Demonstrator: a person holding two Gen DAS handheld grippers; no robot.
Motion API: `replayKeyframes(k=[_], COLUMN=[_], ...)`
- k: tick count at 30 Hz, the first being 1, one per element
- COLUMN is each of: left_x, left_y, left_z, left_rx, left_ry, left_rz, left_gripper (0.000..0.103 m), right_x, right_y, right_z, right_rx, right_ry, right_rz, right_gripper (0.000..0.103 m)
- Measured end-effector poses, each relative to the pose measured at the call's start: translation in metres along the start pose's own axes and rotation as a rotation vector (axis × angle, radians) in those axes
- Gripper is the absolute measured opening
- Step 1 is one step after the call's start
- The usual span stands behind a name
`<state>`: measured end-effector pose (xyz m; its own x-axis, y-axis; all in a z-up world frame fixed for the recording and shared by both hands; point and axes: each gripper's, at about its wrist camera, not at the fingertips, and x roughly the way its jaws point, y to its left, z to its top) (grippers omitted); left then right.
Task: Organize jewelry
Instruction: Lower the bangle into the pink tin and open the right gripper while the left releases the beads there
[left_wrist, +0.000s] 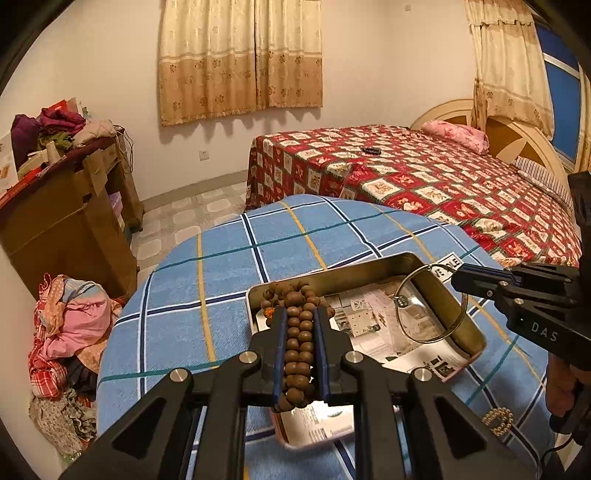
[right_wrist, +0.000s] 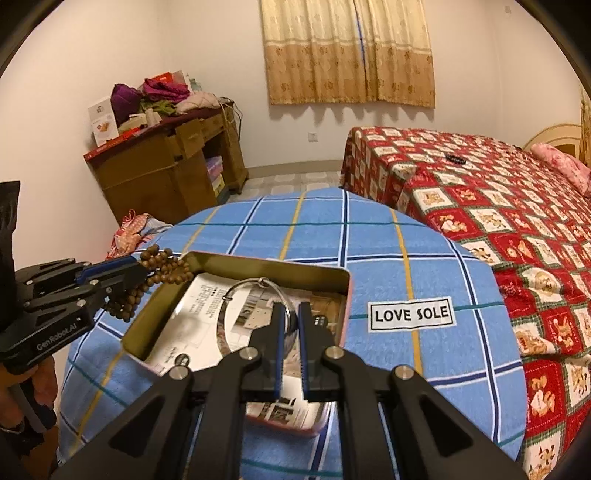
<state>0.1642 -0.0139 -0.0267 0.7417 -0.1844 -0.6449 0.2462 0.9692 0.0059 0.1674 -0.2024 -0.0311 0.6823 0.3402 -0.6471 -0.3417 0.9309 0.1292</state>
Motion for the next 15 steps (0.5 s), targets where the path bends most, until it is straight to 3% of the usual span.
replayKeyframes(k=[15], left_x=[0.033], left_y=[0.002], left_z=[0.007], left_rx=[0.036], left_ry=[0.050], left_rz=[0.017], left_gripper=[0.014], right_x=[0.043], right_y=[-0.009], right_z=[0.006], right_rx=[0.008], right_ry=[0.076], right_rz=[-0.028], right_gripper=[0.009])
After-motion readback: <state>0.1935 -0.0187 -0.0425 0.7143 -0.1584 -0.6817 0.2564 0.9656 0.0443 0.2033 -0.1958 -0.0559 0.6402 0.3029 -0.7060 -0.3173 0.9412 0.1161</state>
